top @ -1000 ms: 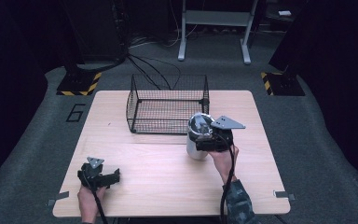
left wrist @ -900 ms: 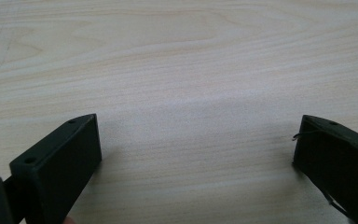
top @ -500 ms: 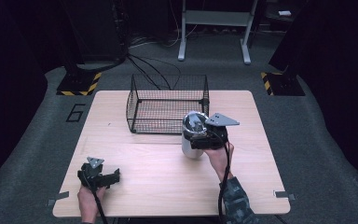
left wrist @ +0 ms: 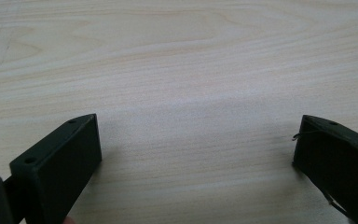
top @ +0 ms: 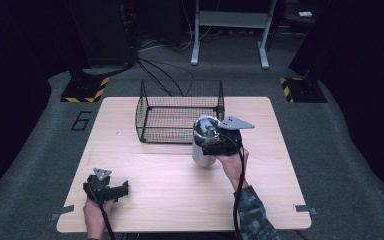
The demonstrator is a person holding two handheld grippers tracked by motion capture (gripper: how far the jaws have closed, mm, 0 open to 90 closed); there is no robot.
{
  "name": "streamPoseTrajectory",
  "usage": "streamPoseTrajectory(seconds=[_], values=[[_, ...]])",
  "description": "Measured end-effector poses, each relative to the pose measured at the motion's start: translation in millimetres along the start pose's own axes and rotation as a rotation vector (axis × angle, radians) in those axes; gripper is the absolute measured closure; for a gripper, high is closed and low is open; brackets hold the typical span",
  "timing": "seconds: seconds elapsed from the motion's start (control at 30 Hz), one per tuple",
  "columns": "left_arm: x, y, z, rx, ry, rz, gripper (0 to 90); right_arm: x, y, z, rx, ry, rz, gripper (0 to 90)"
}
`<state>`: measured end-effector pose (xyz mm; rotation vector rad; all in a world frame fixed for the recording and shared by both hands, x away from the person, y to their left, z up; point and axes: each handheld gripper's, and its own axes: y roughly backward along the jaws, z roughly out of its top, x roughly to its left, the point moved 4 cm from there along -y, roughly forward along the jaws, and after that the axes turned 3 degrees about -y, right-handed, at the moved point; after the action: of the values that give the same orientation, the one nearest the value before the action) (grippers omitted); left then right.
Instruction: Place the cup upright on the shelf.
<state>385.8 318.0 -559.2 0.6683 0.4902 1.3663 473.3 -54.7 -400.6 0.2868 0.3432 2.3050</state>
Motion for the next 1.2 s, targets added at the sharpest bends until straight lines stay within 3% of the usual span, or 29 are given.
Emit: streamPoseTrajectory(seconds=[1.2], values=[[0.4,0.4,-0.3,0.003,-0.011,0.002,0.6,-5.5,7.8,62.1,-0.021,0.021,0.006,2.6]])
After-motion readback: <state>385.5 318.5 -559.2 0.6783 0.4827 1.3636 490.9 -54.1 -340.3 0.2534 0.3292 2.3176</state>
